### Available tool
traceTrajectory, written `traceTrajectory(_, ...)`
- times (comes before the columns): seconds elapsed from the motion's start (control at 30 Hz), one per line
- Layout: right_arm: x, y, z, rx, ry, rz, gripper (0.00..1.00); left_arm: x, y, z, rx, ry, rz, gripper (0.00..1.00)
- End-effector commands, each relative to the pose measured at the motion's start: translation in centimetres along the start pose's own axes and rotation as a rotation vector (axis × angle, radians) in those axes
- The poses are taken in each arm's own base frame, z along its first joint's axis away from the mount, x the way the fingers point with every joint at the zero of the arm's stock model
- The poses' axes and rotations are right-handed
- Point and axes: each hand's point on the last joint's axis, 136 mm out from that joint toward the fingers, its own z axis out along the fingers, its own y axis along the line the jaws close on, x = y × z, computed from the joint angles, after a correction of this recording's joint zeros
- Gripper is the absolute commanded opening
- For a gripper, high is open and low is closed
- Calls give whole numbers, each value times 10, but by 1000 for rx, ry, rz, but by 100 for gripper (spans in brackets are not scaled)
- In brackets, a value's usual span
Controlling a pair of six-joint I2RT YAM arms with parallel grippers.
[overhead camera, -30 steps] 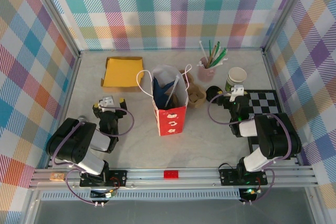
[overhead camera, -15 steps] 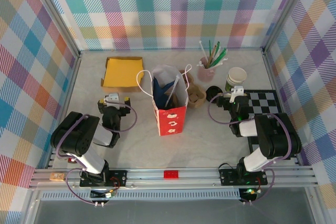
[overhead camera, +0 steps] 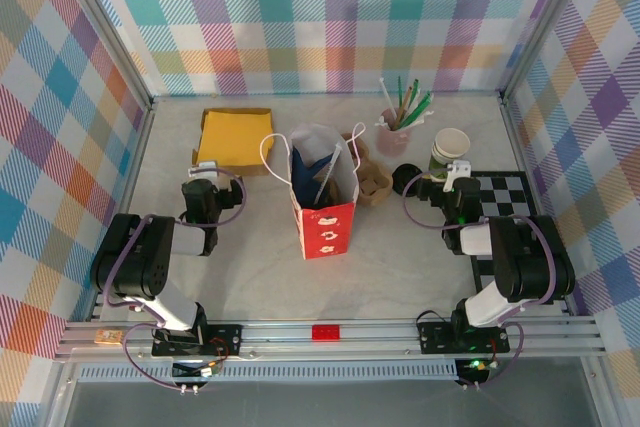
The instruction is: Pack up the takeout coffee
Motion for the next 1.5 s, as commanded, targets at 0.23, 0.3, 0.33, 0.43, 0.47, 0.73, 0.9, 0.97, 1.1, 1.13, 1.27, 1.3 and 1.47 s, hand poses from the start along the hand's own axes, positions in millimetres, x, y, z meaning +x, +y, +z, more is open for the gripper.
traceTrajectory(0.23, -14, 2, -1, -18, -36, 18, 99, -1, -5, -2, 33, 7, -16, 100)
traceTrajectory(0.3, -14, 3, -1, -20, -34, 18, 99, -1, -5, -2, 32, 7, -15, 100)
traceTrajectory(0.33, -13, 15, -1, -94, -29, -9, 99, -1, -5, -2, 33, 6, -17, 100)
traceTrajectory(0.43, -12, 41, -10, -265, -51, -74, 99, -1, -5, -2, 31, 6, -15, 100)
traceTrajectory(0.47, -11, 40, -9, -271, -35, -67, 99, -1, -5, -2, 31, 7, -15, 100)
traceTrajectory(0.73, -12, 21, 0, -187, -3, 5, 99, -1, -5, -1, 30, 10, -17, 100)
traceTrajectory(0.9, -12, 21, 0, -187, -3, 2, 99, -1, -5, -1, 31, 9, -18, 100)
traceTrajectory(0.97, -12, 21, 0, -186, -3, 3, 99, -1, -5, -1, 32, 10, -18, 100)
traceTrajectory(1.1, -12, 21, 0, -185, -4, 1, 99, -1, -5, -2, 31, 6, -16, 100)
traceTrajectory(1.13, -12, 21, 0, -185, -4, 1, 99, -1, -5, -2, 31, 6, -17, 100)
traceTrajectory(1.27, -12, 21, 0, -185, -4, 1, 99, -1, -6, -2, 34, 5, -16, 100)
traceTrajectory(1.3, -12, 21, 0, -185, -6, 1, 99, -1, -5, -2, 33, 5, -17, 100)
traceTrajectory(1.47, -12, 20, 0, -182, -5, 2, 99, -1, -6, -2, 34, 5, -15, 100)
